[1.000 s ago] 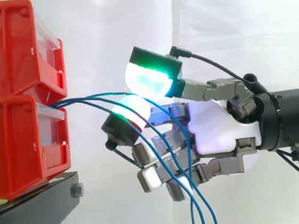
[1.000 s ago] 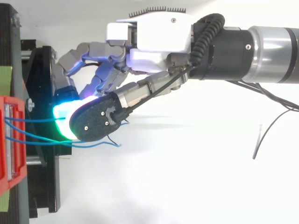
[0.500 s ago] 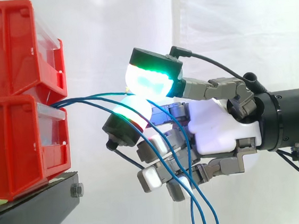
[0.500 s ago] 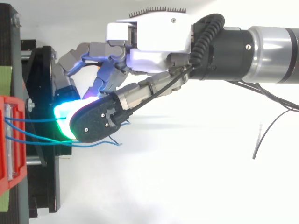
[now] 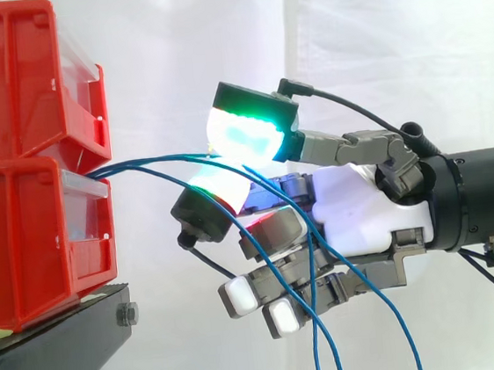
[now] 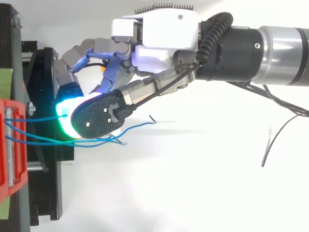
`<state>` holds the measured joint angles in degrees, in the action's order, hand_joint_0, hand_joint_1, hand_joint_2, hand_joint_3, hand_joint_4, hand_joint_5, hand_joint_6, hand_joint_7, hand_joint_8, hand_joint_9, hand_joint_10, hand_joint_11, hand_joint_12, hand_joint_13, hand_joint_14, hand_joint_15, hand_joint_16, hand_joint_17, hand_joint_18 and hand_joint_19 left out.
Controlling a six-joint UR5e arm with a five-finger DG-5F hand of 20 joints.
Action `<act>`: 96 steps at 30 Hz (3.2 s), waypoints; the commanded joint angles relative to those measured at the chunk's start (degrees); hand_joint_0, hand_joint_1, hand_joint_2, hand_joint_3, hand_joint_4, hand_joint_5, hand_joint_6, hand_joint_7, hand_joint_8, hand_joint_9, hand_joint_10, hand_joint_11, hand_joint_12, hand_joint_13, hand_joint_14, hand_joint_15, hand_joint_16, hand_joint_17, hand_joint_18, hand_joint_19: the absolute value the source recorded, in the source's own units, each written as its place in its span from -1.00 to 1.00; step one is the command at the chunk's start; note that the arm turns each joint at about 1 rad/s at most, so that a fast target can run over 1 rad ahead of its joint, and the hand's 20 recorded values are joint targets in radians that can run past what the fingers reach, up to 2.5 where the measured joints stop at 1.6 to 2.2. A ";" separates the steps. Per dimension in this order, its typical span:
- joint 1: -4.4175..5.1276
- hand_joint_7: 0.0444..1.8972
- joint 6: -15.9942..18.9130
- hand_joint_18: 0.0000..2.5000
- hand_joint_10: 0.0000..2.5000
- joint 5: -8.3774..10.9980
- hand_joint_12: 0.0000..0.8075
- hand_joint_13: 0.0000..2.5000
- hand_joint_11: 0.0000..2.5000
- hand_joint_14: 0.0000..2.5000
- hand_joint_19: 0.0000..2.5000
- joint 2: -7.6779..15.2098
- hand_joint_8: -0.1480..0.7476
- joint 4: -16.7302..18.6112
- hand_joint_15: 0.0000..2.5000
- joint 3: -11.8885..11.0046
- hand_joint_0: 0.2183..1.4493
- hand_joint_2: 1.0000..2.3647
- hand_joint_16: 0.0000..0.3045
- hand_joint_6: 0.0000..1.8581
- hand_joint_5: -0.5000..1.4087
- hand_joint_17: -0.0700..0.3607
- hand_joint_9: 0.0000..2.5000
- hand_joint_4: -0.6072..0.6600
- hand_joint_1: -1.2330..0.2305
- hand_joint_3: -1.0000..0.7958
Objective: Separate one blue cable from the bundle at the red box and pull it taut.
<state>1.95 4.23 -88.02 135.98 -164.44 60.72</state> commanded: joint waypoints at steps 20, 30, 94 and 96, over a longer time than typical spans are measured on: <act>-0.54 0.26 -6.34 -0.42 -0.84 -1.02 -0.15 -0.31 0.26 -0.98 -0.50 -4.59 -0.04 -13.62 -0.27 0.01 -0.40 -0.97 -0.76 -0.11 -0.59 -0.29 -0.46 -0.19 -0.21 -0.12; -0.98 0.25 -6.07 -0.41 -0.99 -0.84 -0.15 -0.33 -0.02 -0.98 -0.50 -4.59 0.00 -13.36 -0.34 0.10 -0.40 -0.97 -0.77 -0.10 -0.59 -0.30 -0.53 -0.19 -0.22 -0.12; -0.72 0.26 -2.56 -0.17 0.34 -0.84 -0.29 -0.16 0.11 -0.32 -0.19 -12.59 -0.02 -10.81 0.24 12.76 -0.35 -0.97 -0.78 -0.11 -0.59 -0.32 -0.44 -0.10 -0.21 -0.12; -0.72 0.26 -2.12 -0.17 0.34 -1.02 -0.28 -0.16 0.11 -0.33 -0.19 -12.67 -0.03 -10.81 0.24 12.84 -0.34 -0.97 -0.78 -0.11 -0.59 -0.32 -0.44 -0.11 -0.21 -0.12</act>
<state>1.18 1.35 -89.13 123.71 -175.58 72.61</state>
